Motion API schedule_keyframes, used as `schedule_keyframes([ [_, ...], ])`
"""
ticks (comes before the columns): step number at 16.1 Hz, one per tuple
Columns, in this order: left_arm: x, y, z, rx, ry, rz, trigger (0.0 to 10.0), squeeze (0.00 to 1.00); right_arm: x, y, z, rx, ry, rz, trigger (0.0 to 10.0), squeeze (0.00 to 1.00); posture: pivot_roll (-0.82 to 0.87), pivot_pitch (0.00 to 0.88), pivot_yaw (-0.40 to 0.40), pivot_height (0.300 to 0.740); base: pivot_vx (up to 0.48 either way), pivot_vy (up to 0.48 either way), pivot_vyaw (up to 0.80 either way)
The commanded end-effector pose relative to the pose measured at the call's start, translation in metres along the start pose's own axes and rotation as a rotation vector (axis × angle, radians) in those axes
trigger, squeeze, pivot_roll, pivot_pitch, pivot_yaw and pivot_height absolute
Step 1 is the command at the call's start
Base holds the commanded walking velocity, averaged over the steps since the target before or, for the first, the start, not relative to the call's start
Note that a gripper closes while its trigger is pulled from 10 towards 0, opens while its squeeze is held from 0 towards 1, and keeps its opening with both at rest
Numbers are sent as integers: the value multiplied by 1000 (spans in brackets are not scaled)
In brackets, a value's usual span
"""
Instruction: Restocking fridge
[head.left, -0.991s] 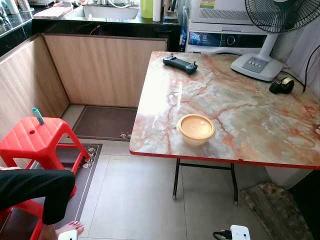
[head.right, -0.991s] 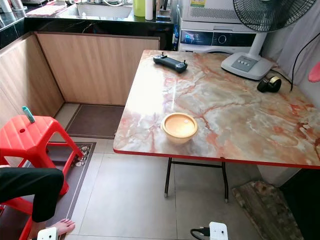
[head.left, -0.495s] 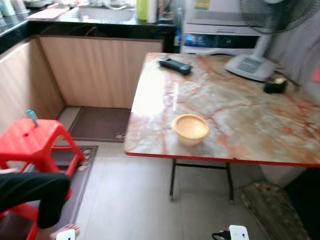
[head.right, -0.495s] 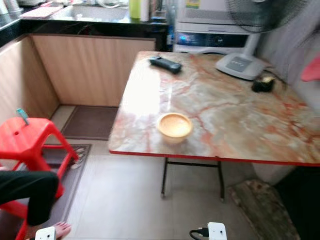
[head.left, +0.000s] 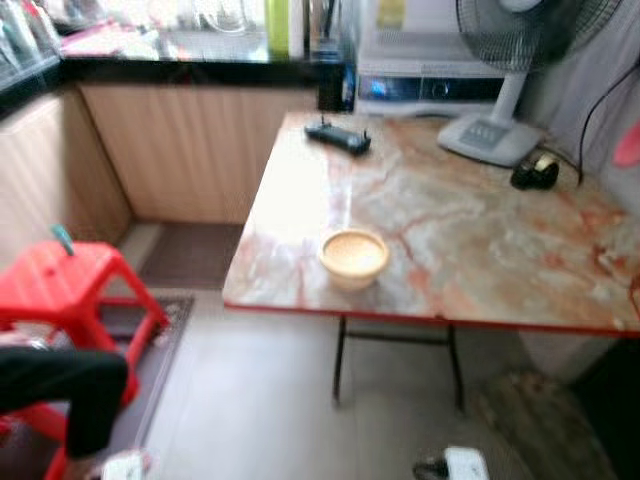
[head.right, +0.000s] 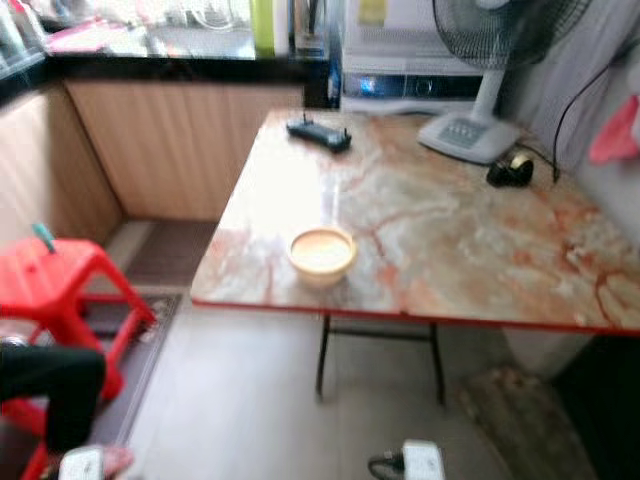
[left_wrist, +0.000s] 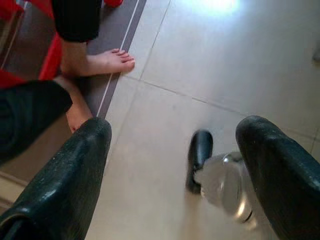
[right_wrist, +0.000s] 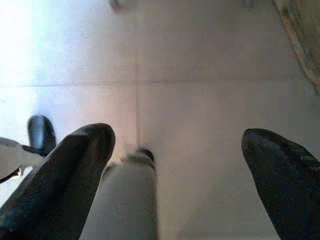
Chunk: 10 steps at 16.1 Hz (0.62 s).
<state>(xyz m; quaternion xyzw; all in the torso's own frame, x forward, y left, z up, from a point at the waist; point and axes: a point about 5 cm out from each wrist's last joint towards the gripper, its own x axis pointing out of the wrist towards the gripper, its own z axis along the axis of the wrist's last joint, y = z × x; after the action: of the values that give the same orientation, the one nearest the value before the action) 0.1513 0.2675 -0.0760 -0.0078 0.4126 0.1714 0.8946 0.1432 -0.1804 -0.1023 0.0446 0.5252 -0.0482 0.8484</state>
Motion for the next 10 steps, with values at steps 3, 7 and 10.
schedule_keyframes([
  [3, -2, 12, 0, 17, -16, 24, 10000, 0, 1, 13, 3, 22, -16, 16, 10000, 0, 75, 0, 23, 740, 0, 0, 0],
  [7, -5, 3, 105, 119, -547, 32, 10000, 0, 1, 22, 0, 44, -12, 19, 10000, 0, 65, 0, 36, 740, 0, 0, 0],
  [10, -23, -5, 147, 148, -775, 11, 10000, 0, 1, 21, 3, 51, -30, 12, 10000, 0, 45, 0, 36, 740, 0, 0, 0],
])
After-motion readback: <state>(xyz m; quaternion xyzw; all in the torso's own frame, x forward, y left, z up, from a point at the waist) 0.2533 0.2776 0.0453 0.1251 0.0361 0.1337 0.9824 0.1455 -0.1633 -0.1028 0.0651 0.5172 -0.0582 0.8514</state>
